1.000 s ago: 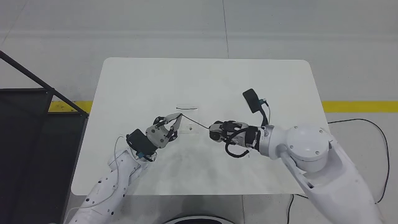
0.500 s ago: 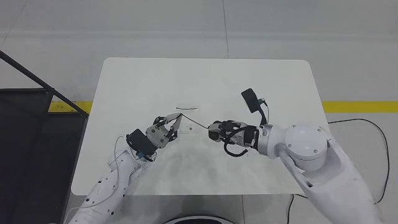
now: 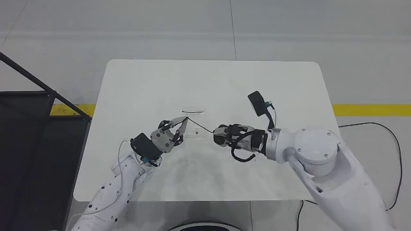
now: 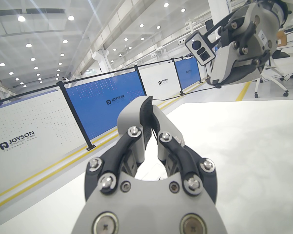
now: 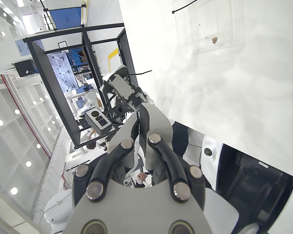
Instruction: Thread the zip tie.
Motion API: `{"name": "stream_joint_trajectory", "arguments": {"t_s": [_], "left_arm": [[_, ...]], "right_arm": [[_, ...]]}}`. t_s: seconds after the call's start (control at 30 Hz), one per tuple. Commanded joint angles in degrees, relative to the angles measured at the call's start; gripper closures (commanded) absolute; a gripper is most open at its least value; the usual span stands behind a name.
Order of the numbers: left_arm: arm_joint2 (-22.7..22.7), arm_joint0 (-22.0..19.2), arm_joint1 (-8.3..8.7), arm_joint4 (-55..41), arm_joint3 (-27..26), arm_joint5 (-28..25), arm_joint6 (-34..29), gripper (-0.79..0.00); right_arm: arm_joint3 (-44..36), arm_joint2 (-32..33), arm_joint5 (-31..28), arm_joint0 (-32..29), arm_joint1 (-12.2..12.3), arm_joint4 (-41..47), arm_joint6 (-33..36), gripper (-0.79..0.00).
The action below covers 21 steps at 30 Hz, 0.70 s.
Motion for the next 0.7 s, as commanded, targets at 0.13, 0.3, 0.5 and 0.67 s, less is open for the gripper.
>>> {"name": "stream_joint_trajectory", "arguments": {"t_s": [0.13, 0.3, 0.5, 0.67], "left_arm": [[0.0, 0.0, 0.00, 0.0, 0.0, 0.0, 0.0, 0.000], [0.0, 0.0, 0.00, 0.0, 0.0, 0.0, 0.0, 0.000], [0.0, 0.0, 0.00, 0.0, 0.0, 0.0, 0.0, 0.000], [0.0, 0.0, 0.00, 0.0, 0.0, 0.0, 0.0, 0.000]], "right_arm": [[0.6, 0.2, -0.6, 0.2, -0.3, 2.1, -1.0, 0.000], [0.8, -0.1, -0.8, 0.3, -0.6, 3.2, -2.0, 0.000], [1.2, -0.5, -0.6, 0.7, -0.8, 3.8, -2.3, 0.000], [0.7, -0.4, 0.3, 0.5, -0.6, 2.5, -2.2, 0.000]]}}
